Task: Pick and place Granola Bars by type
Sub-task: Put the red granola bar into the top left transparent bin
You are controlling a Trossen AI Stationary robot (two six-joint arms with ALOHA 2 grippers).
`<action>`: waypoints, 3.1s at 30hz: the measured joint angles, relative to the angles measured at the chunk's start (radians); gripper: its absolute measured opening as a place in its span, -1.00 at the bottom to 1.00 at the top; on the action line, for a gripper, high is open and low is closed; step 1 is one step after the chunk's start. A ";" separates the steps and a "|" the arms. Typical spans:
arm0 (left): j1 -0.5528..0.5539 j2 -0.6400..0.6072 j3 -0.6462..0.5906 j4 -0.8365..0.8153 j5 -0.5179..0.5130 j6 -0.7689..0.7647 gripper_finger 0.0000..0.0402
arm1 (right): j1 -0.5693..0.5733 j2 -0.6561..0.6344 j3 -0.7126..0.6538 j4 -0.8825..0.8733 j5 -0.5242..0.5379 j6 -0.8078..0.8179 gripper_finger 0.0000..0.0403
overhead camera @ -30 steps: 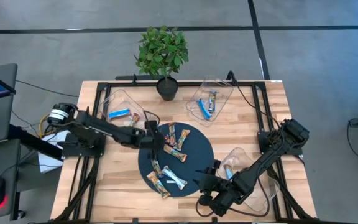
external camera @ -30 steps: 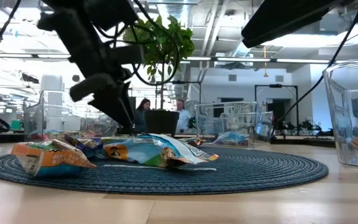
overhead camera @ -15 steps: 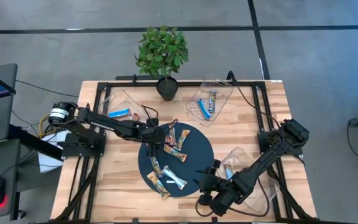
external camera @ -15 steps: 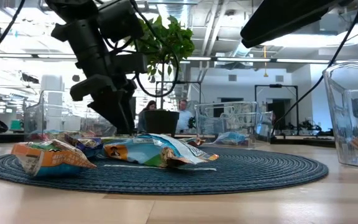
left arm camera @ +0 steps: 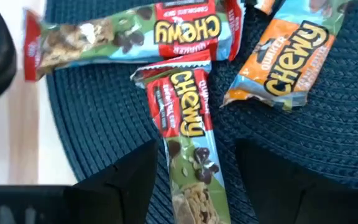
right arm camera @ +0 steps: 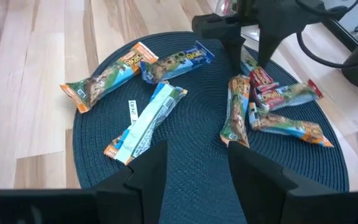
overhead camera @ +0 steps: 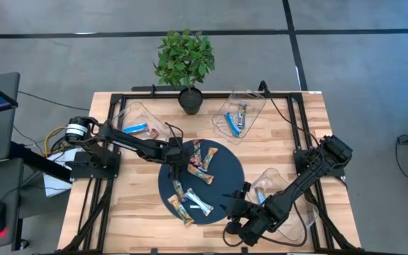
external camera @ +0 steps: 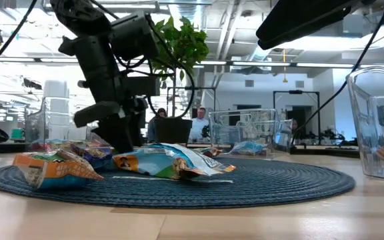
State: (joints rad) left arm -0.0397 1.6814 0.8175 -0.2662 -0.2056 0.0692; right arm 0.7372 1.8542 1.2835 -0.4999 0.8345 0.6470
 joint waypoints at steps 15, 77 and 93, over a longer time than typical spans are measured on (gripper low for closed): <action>0.000 0.005 0.032 -0.010 -0.038 0.000 -0.34 | 0.000 0.000 0.000 0.000 0.000 -0.001 -0.21; -0.160 -0.099 0.475 -1.219 -0.549 -0.380 -0.72 | 0.000 0.000 0.000 -0.015 0.000 0.000 -0.21; -0.007 -0.364 0.061 -0.941 -0.553 -0.358 -0.72 | -0.022 0.036 -0.003 -0.007 -0.005 0.000 -0.21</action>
State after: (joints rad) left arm -0.0469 1.3178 0.8788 -1.2074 -0.7590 -0.2890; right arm 0.7150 1.8903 1.2808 -0.5072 0.8297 0.6471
